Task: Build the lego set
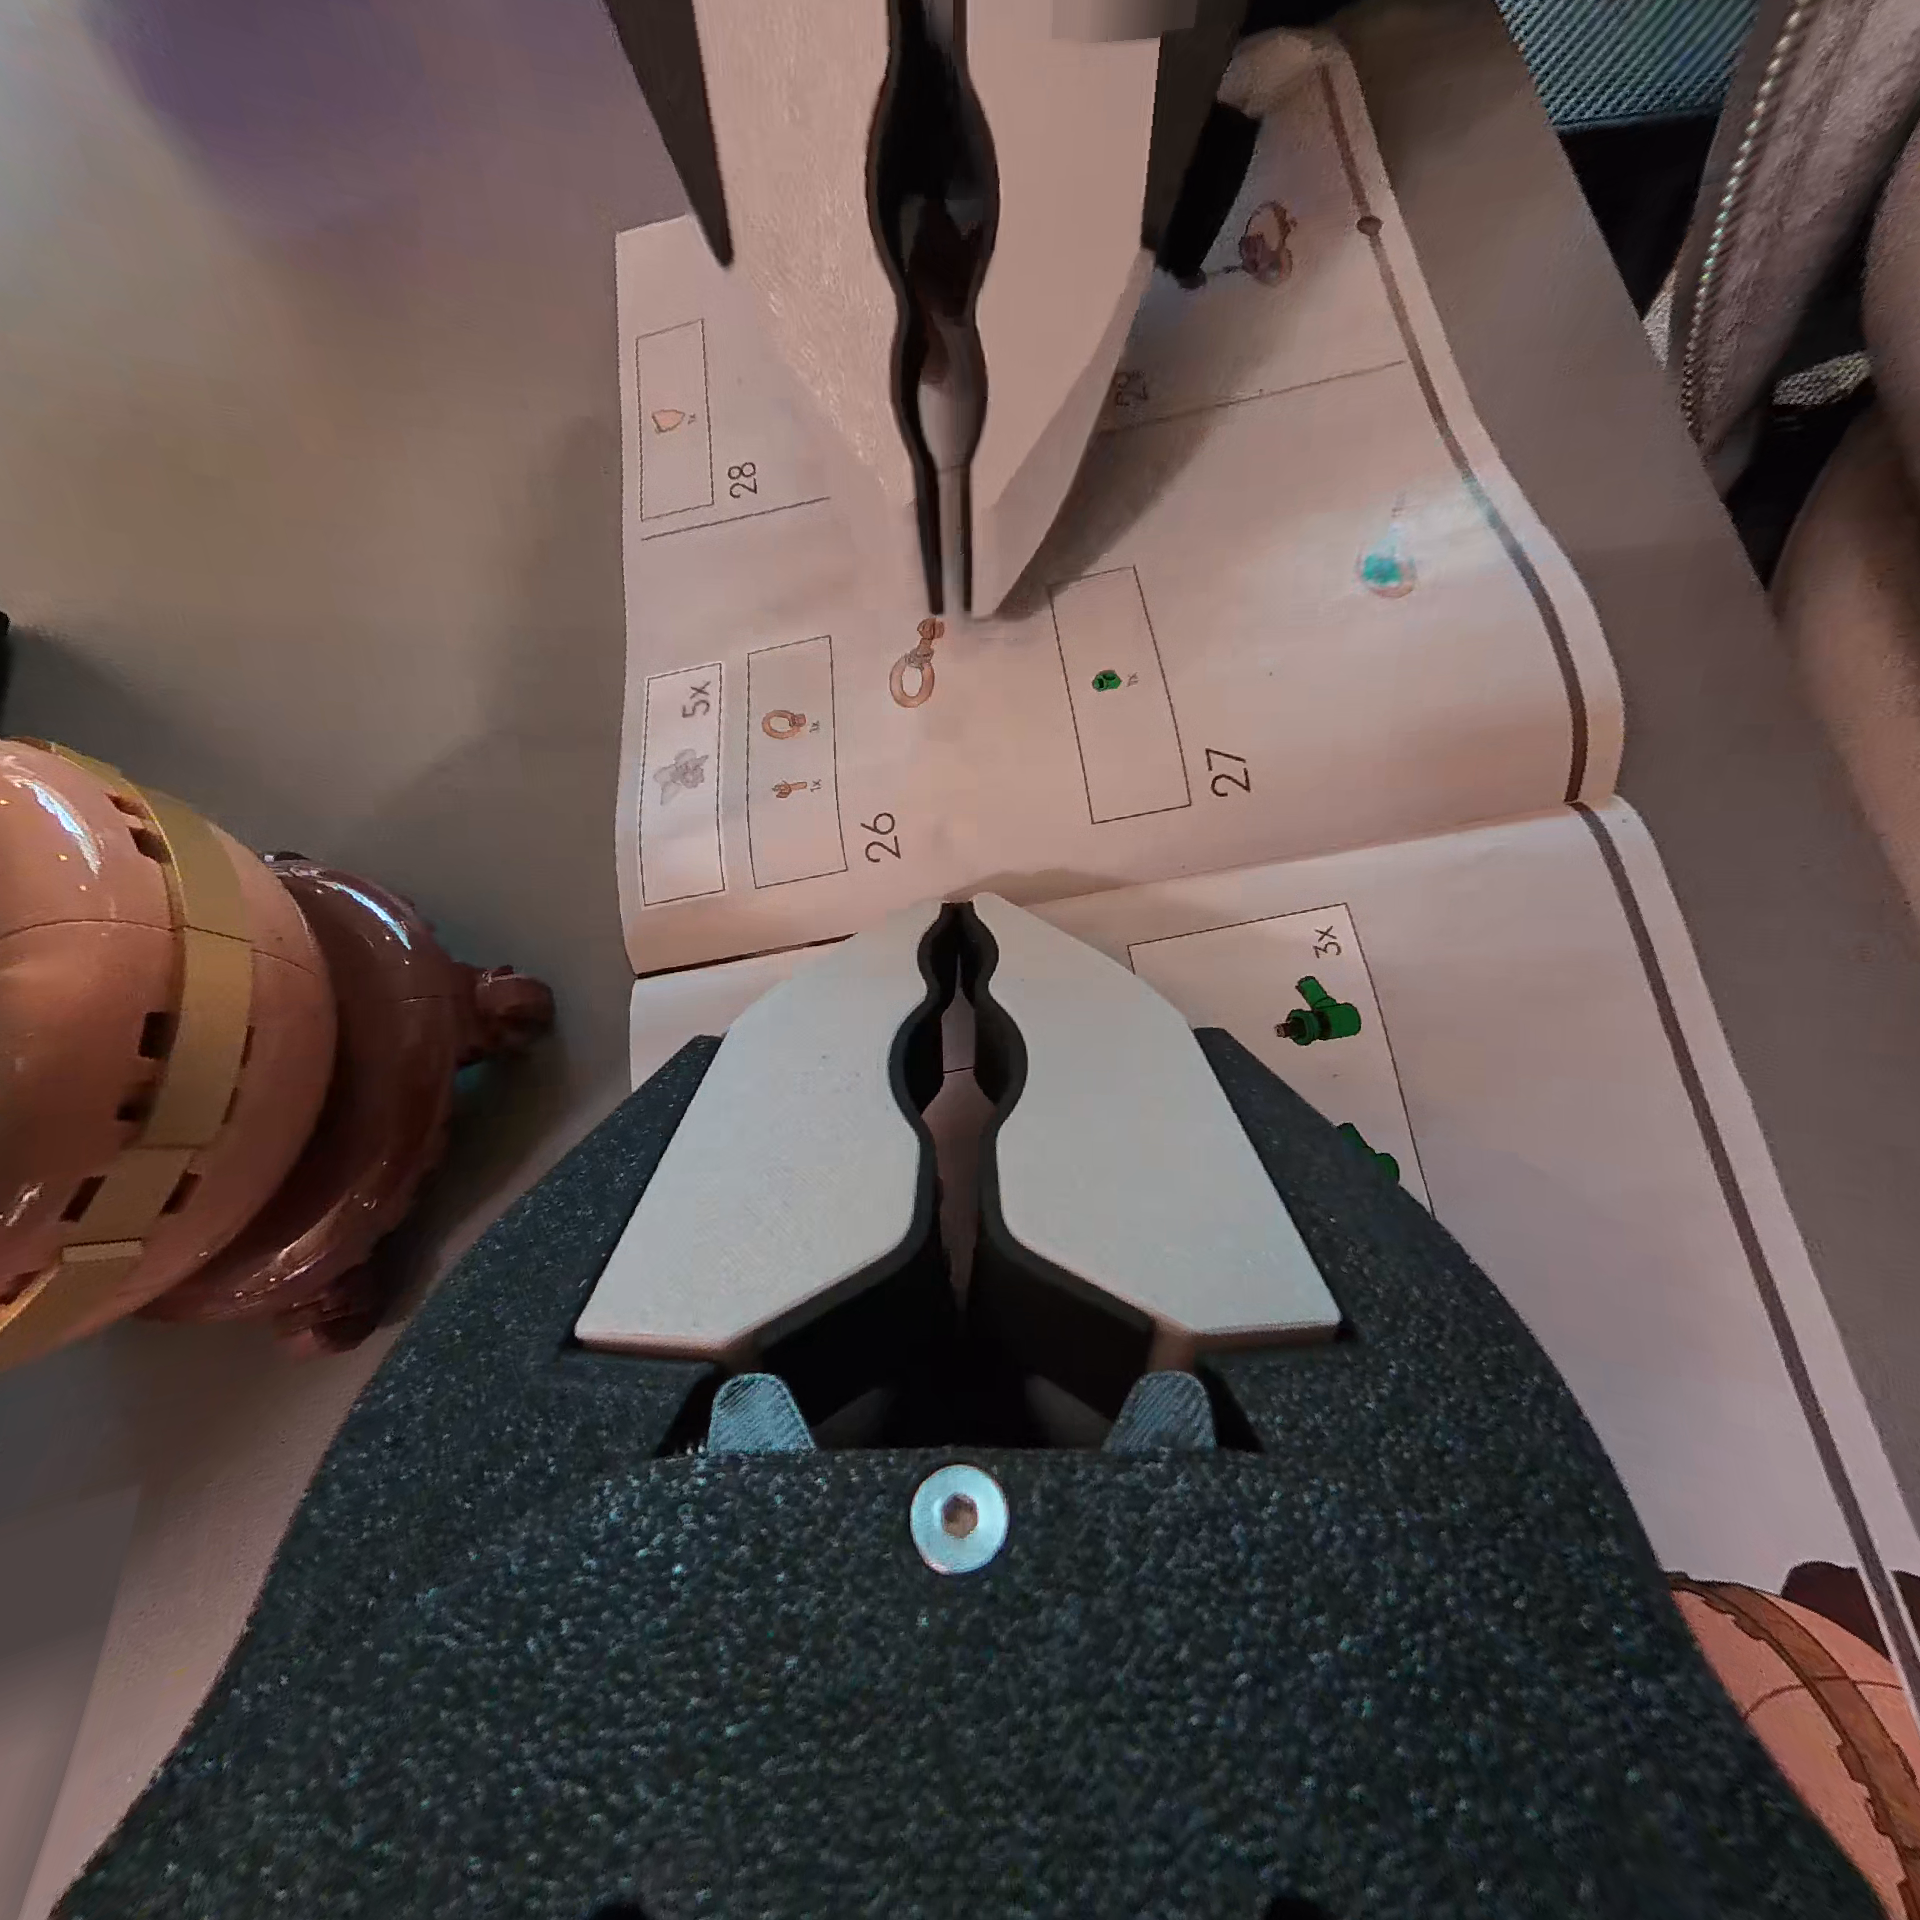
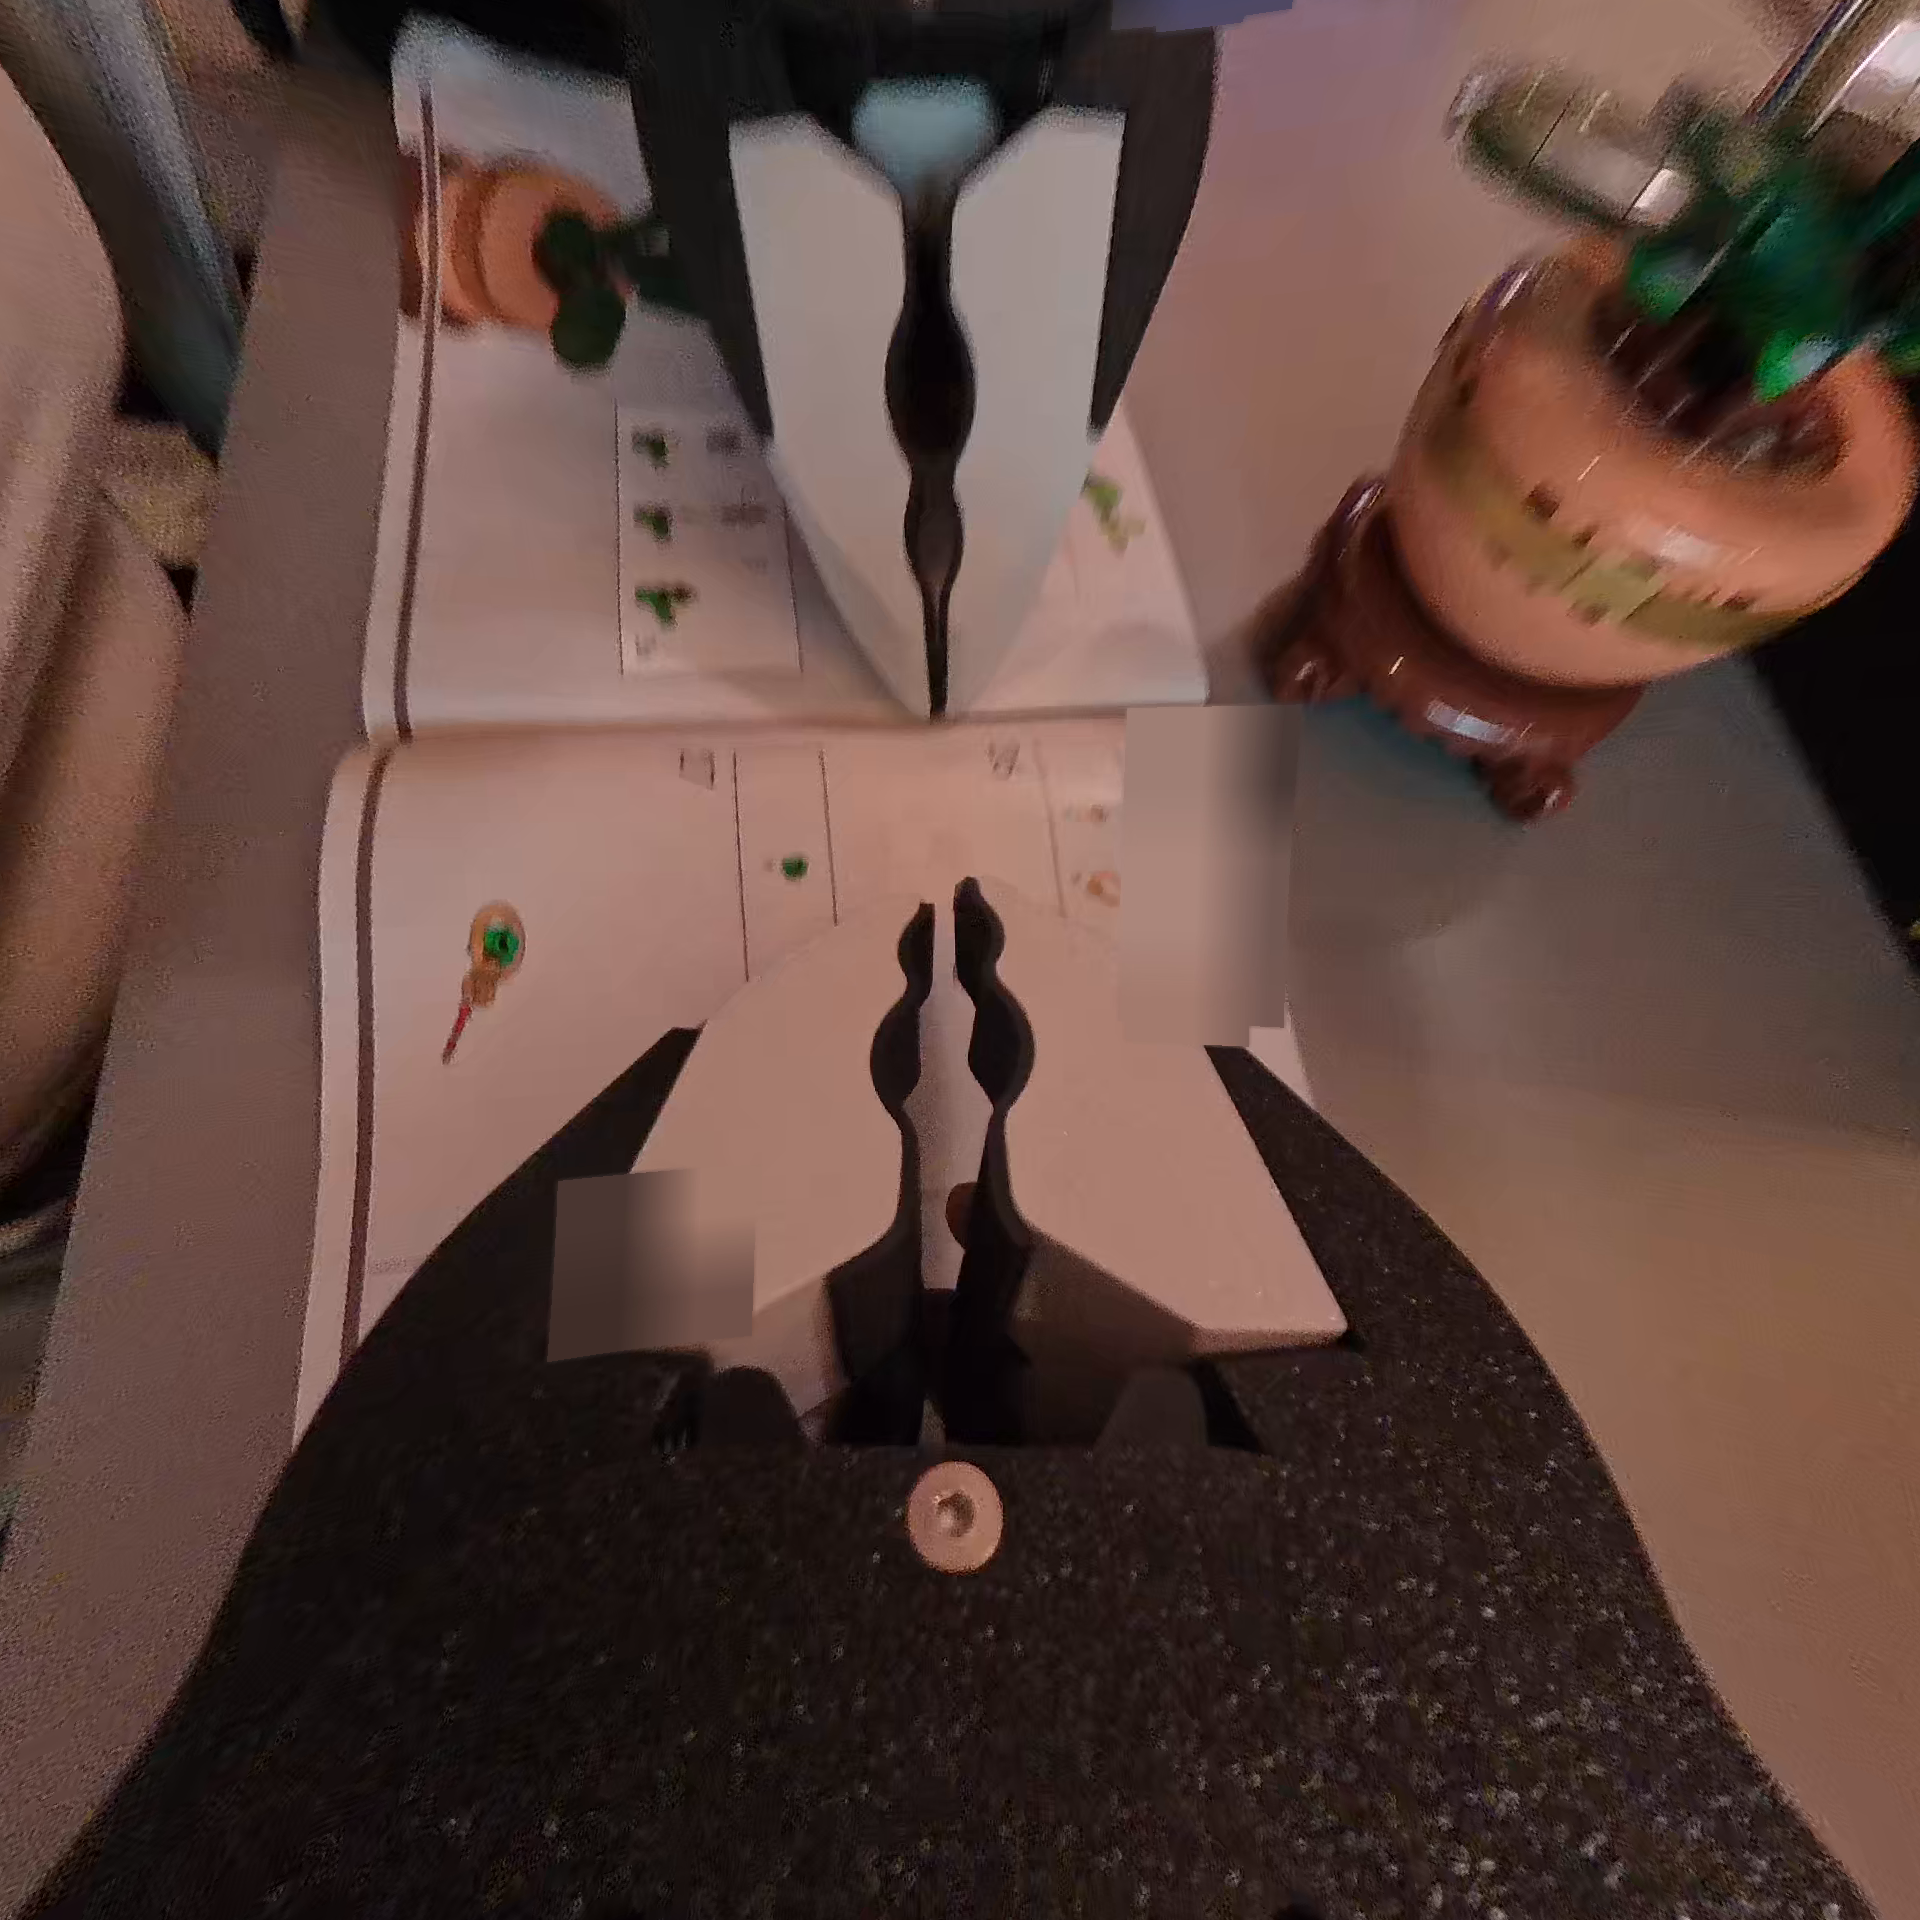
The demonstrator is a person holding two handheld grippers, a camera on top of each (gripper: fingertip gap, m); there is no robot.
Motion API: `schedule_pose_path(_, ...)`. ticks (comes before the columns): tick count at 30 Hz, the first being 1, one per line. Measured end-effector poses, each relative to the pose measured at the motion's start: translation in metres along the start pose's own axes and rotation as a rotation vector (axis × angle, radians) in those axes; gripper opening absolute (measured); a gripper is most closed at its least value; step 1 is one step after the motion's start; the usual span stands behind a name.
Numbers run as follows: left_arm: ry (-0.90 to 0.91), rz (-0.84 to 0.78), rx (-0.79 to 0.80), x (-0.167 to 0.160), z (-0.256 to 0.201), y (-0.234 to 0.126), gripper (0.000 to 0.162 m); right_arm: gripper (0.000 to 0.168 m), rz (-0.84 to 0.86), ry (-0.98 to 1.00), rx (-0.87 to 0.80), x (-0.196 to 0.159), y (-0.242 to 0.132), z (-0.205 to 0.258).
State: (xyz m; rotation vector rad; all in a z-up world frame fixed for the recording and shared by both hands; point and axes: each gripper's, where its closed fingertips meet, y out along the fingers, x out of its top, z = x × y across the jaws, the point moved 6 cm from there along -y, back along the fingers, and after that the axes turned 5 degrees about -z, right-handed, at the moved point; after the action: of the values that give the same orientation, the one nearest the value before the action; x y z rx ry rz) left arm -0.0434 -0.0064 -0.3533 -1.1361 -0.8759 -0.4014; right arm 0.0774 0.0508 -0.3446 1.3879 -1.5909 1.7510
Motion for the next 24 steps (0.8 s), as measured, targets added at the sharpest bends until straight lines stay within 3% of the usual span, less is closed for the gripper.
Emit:
schedule_pose_path(4, 0.041, 0.003, 0.025, 0.001, -0.001, 0.001, 0.000, 0.000, -0.129, -0.005, -0.052, 0.015, 0.005, -0.002)
schedule_pose_path(10, 0.058, -0.003, 0.036, 0.001, -0.002, 0.002, 0.000, 0.000, 0.084, 0.022, -0.062, -0.001, 0.022, -0.004)
schedule_pose_path(18, 0.008, -0.015, 0.003, -0.001, 0.001, 0.000, 0.001, 0.004, 0.065, 0.007, -0.083, 0.001, 0.018, -0.006)
schedule_pose_path(20, -0.002, -0.022, -0.010, -0.001, 0.002, 0.000, 0.001, 0.007, -0.024, -0.031, -0.207, 0.020, -0.005, -0.010)
schedule_pose_path(22, -0.030, -0.021, -0.027, -0.001, 0.003, 0.000, 0.002, 0.017, -0.155, 0.019, -0.333, 0.046, -0.053, -0.016)
schedule_pose_path(24, -0.047, -0.019, -0.039, -0.001, 0.004, 0.000, 0.002, 0.043, -0.200, 0.111, -0.534, 0.048, -0.119, -0.028)
